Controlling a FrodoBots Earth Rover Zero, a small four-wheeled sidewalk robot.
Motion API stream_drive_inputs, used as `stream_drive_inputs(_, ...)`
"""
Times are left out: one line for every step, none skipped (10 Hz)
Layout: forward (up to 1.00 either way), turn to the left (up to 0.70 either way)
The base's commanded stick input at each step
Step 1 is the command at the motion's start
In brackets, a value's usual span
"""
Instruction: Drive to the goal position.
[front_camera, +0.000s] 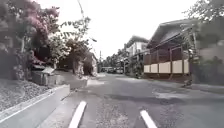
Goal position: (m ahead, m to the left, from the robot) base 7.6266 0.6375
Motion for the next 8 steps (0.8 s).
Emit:
stream_drive_inputs(0.85,0.0)
stream_drive_inputs(0.85,0.0)
stream_drive_inputs(0.85,0.0)
stream_drive_inputs(0.85,0.0)
stream_drive_inputs(0.85,0.0)
stream_drive_inputs(0.85,0.0)
stream_drive_inputs(0.85,0.0)
stream_drive_inputs(0.85,0.0)
